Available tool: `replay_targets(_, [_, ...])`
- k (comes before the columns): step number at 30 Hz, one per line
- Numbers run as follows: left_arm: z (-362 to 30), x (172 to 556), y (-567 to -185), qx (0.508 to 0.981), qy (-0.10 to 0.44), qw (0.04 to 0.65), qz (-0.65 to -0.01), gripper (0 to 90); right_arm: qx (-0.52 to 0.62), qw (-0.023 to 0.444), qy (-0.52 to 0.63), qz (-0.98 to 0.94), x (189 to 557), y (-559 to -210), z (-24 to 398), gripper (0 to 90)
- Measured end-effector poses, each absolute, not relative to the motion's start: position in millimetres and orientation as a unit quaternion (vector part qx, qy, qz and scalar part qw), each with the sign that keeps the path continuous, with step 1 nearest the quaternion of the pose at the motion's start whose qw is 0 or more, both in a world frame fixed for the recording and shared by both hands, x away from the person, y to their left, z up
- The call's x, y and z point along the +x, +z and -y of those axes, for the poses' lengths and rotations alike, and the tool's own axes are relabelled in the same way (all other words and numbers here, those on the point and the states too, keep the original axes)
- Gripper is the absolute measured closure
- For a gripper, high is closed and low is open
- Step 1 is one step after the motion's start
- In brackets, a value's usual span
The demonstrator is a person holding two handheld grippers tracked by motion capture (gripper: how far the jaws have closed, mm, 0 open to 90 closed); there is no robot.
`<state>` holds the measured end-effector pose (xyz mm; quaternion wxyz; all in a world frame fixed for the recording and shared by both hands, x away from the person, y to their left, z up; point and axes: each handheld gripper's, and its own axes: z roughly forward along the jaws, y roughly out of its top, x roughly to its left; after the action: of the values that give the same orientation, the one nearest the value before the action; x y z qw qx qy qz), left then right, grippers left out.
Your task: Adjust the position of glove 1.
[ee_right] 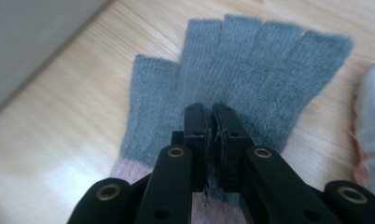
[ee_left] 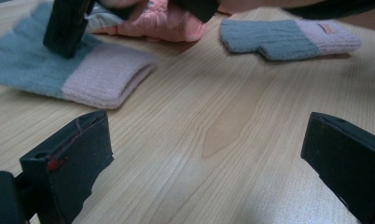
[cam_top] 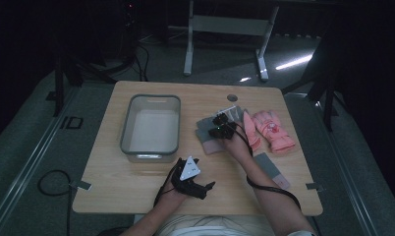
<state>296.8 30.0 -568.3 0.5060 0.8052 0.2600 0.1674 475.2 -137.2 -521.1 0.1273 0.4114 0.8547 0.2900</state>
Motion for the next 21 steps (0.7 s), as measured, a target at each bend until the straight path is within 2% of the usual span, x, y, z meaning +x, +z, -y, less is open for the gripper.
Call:
replay_targets(11, [-30,297,-568,0.805,0.171,0.504,-0.261,1.5,0.446,0.161,0.363,-0.802,403,-457,158,84.8])
replay_targets(16, [-30,297,-568,0.805,0.171,0.504,-0.261,1.5,0.465,0.177,0.366,-0.786,372,-461,164,84.7])
replay_targets(21, [-30,296,-568,0.806,0.171,0.504,-0.259,1.5,0.463,0.166,0.35,-0.798,362,-475,164,84.7])
